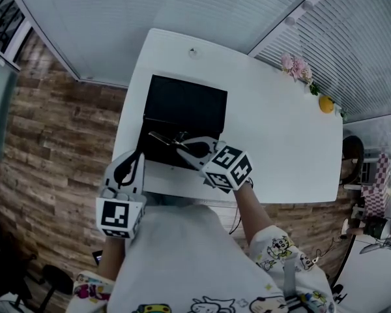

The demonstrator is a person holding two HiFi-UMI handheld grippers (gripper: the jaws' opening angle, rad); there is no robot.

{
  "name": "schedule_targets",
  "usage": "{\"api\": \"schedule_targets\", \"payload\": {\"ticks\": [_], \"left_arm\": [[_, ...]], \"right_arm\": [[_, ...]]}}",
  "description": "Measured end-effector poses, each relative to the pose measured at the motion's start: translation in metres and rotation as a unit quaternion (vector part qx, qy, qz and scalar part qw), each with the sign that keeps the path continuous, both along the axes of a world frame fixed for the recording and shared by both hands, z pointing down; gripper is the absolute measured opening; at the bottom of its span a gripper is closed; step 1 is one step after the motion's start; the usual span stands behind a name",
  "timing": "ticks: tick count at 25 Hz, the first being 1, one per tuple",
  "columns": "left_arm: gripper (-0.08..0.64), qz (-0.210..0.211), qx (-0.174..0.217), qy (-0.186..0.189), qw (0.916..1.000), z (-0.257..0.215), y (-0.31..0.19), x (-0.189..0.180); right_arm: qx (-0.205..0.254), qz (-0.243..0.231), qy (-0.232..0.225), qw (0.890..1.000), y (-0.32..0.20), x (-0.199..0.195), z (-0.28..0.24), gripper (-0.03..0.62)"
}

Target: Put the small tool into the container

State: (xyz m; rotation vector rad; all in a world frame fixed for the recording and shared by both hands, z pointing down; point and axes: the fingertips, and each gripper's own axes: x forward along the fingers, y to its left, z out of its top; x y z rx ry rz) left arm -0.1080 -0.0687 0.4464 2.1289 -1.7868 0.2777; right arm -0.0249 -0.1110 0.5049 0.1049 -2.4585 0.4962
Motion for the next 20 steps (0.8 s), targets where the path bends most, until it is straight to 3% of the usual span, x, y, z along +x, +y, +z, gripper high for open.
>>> {"api": "schedule_targets", "payload": {"ticks": [20], "left_arm": [[0.011, 0.016, -0.025, 0.005, 0.9996, 0.018, 0.0, 0.007]], "right_arm": [[-0.071, -0.043, 0.057, 0.995, 0.005, -0.002, 0.034, 0.002]]}}
